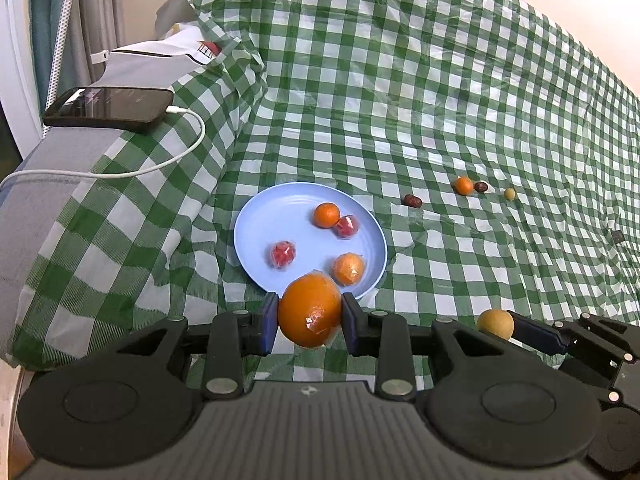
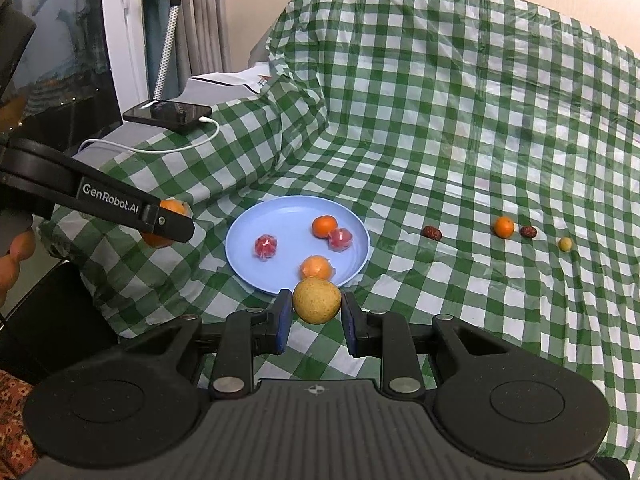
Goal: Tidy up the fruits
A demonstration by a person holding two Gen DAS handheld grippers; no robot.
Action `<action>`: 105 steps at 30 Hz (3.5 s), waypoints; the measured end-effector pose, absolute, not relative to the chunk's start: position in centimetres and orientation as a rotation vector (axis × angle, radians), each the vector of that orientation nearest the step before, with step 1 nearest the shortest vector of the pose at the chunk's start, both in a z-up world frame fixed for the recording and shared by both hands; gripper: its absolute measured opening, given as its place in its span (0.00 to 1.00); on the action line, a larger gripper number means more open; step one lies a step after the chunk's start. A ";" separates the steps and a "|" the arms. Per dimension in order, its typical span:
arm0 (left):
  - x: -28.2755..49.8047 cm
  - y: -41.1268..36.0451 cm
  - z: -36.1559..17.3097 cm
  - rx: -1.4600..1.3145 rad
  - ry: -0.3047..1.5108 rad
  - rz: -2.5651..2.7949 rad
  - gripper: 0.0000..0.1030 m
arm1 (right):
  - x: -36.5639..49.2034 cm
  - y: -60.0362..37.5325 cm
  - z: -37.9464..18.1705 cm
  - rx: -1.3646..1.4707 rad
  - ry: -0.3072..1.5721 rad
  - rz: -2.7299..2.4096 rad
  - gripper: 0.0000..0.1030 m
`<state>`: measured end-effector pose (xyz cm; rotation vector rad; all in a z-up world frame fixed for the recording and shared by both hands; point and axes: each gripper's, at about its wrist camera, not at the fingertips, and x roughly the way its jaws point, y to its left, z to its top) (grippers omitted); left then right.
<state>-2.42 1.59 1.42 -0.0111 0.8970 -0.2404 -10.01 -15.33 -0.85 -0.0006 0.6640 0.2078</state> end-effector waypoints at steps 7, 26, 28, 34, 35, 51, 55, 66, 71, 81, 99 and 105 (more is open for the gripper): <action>0.0 1.3 0.8 0.004 0.907 -0.228 0.35 | -8.0 -15.8 -1.4 0.013 0.675 0.192 0.27; 7.9 -0.5 -3.3 0.042 0.959 -0.215 0.35 | 1.1 -15.7 -4.3 0.012 0.708 0.196 0.27; 8.5 -0.7 -3.9 0.049 0.967 -0.213 0.35 | 1.9 -15.7 -4.8 0.012 0.718 0.198 0.27; 10.1 -1.3 -5.6 0.065 0.994 -0.210 0.35 | 3.9 -15.3 -6.4 0.006 0.748 0.214 0.27; 10.4 -1.4 -6.0 0.070 0.998 -0.209 0.35 | 4.2 -15.1 -6.7 0.003 0.752 0.219 0.27; 13.1 -1.5 -9.1 0.111 1.013 -0.209 0.46 | 8.3 -12.9 -9.8 -0.075 0.801 0.307 0.28; 12.0 -1.5 -7.4 0.111 0.911 -0.212 0.99 | 8.3 -13.1 -9.3 -0.070 0.802 0.278 0.66; 6.3 -0.2 -4.1 0.094 0.903 -0.228 0.99 | 1.4 -14.5 -6.5 -0.007 0.839 0.244 0.88; 3.4 0.8 -2.4 0.071 0.888 -0.213 0.99 | -1.8 -14.6 -4.6 0.016 0.802 0.220 0.88; -1.6 1.3 1.4 0.052 0.810 -0.209 0.99 | -6.4 -15.1 -0.9 0.030 0.700 0.181 0.89; -6.4 0.8 3.6 0.039 0.754 -0.232 1.00 | -11.3 -15.7 0.9 0.049 0.610 0.139 0.91; -6.6 0.5 3.7 0.049 0.750 -0.237 1.00 | -11.6 -15.8 0.9 0.056 0.608 0.133 0.91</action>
